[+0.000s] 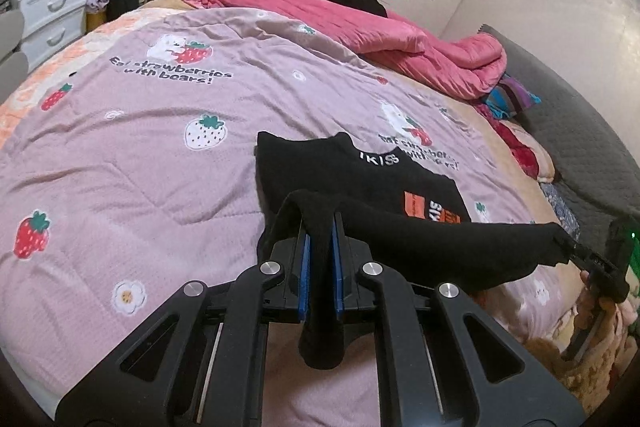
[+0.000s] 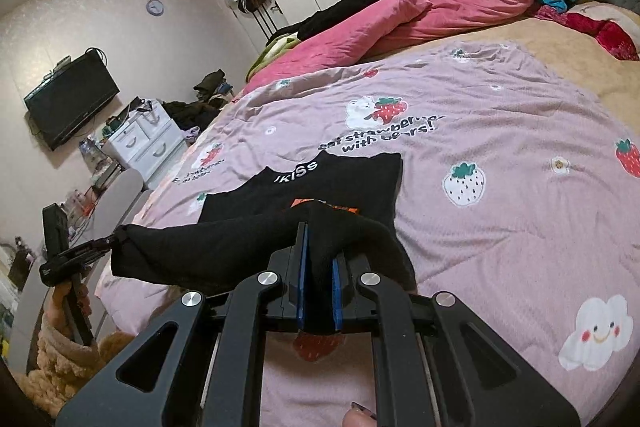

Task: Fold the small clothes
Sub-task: 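Lift the hem with both tools and fold it over toward the collar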

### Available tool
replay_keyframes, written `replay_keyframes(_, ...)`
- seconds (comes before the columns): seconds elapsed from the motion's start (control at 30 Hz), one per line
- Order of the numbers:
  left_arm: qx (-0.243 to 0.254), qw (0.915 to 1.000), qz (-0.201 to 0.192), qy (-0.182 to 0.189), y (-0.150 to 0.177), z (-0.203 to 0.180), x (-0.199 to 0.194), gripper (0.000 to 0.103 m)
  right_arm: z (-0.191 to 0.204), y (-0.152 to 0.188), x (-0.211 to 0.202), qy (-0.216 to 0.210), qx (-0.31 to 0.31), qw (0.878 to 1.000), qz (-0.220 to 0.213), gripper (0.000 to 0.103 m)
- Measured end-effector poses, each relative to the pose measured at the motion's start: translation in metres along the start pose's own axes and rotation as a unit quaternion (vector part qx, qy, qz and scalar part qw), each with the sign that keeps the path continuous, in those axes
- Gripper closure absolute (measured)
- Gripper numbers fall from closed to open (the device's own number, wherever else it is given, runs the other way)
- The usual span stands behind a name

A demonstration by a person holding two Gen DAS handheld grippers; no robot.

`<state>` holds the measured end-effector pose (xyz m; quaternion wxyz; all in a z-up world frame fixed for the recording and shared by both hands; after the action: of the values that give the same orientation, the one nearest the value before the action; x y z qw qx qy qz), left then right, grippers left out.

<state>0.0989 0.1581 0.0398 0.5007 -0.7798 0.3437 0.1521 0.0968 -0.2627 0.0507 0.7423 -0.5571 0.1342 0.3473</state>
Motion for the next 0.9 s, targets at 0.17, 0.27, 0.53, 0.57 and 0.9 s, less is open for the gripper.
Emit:
replay_keyframes(0.17, -0.002, 0.9999, -0.001, -0.012, -0.009, 0.005, 0.014, 0.100, 0.000, -0.013, 0.018, 0.009, -0.009, 1.000, 0.001, 0.094)
replay_keyframes(0.27, 0.001, 0.9998, 0.001, -0.020, -0.013, 0.007, 0.021, 0.100, 0.002, -0.019, 0.028, 0.016, -0.014, 1.000, 0.002, 0.094)
replay_keyframes(0.53, -0.007, 0.9995, 0.008, -0.029, -0.018, 0.022, 0.044, 0.100, -0.001, -0.029, 0.055, 0.029, -0.012, 0.999, 0.015, 0.093)
replay_keyframes(0.57, -0.008, 0.9994, 0.009, -0.031, -0.019, 0.024, 0.048, 0.100, -0.002, -0.030, 0.060, 0.031, -0.011, 0.999, 0.017, 0.093)
replay_keyframes(0.9, -0.013, 0.9984, 0.024, -0.050, -0.021, 0.040, 0.081, 0.099, -0.008, -0.030, 0.107, 0.069, -0.015, 0.996, 0.046, 0.092)
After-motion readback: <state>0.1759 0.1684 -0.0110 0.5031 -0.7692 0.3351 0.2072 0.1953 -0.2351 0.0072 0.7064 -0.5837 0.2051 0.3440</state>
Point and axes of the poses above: each gripper's, at about its wrist camera, not at the fingertips, and x roughly the way its jaws point, z to its left, y to its underside, the point moved 5 cm from there along x, roughly the way its jaws point, and after that the axes turned 8 degrees about y, right-handed, at the moved point
